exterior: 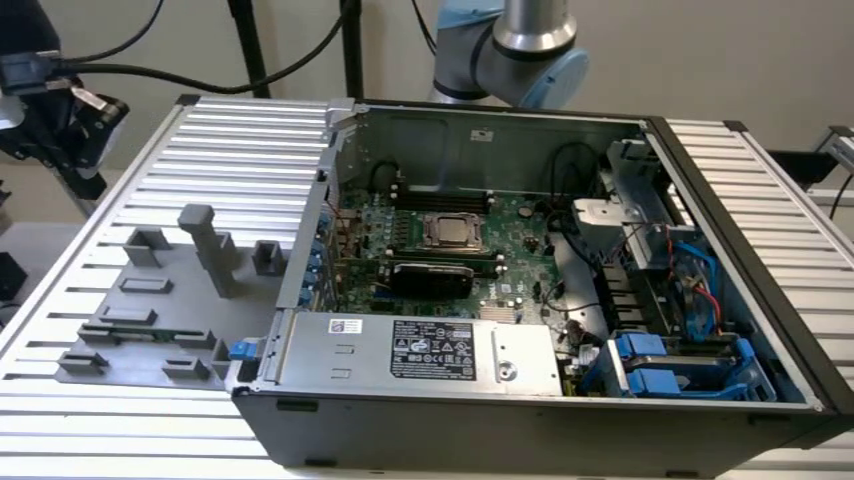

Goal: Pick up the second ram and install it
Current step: 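Reach for the second ram, then pick up the second ram and move it above second insertion slot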

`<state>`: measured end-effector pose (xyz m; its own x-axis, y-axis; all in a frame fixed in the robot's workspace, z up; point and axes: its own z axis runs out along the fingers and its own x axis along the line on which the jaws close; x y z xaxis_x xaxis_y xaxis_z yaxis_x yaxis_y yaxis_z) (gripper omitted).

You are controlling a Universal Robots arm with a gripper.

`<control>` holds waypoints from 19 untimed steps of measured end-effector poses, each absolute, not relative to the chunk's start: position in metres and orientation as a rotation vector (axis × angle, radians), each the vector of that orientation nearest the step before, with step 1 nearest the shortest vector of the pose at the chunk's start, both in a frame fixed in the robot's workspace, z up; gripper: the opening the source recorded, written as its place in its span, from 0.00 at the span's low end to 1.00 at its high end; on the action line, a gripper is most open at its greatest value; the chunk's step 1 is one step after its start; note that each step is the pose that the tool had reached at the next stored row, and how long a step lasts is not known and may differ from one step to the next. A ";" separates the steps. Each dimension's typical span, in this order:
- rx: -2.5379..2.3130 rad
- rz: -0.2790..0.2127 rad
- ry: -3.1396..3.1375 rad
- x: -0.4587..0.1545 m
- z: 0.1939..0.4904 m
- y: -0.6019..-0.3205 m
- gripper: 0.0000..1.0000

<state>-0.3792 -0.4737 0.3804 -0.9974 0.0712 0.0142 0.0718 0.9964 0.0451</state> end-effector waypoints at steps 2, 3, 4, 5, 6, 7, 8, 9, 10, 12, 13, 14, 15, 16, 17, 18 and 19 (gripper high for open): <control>-0.112 -0.071 -3.124 -0.381 0.379 -0.480 0.11; -0.112 -0.071 -3.123 -0.381 0.379 -0.482 0.11; -0.112 -0.071 -3.122 -0.381 0.378 -0.484 0.11; -0.112 -0.071 -3.121 -0.381 0.378 -0.484 0.11; -0.112 -0.071 -3.120 -0.381 0.378 -0.484 0.11; -0.112 -0.071 -3.120 -0.381 0.378 -0.484 0.11; -0.111 -0.071 -3.120 -0.381 0.378 -0.484 0.11; -0.111 -0.071 -3.120 -0.381 0.378 -0.484 0.11; -0.111 -0.071 -3.120 -0.381 0.378 -0.484 0.11; -0.111 -0.071 -3.120 -0.381 0.378 -0.484 0.11; -0.111 -0.071 -3.120 -0.381 0.378 -0.484 0.11; -0.111 -0.071 -3.120 -0.381 0.378 -0.484 0.11; -0.111 -0.071 -3.120 -0.381 0.378 -0.484 0.11; -0.111 -0.071 -3.120 -0.381 0.378 -0.484 0.11; -0.111 -0.071 -3.120 -0.381 0.378 -0.484 0.11; -0.111 -0.071 -3.120 -0.381 0.378 -0.484 0.11; -0.111 -0.071 -3.120 -0.381 0.378 -0.484 0.11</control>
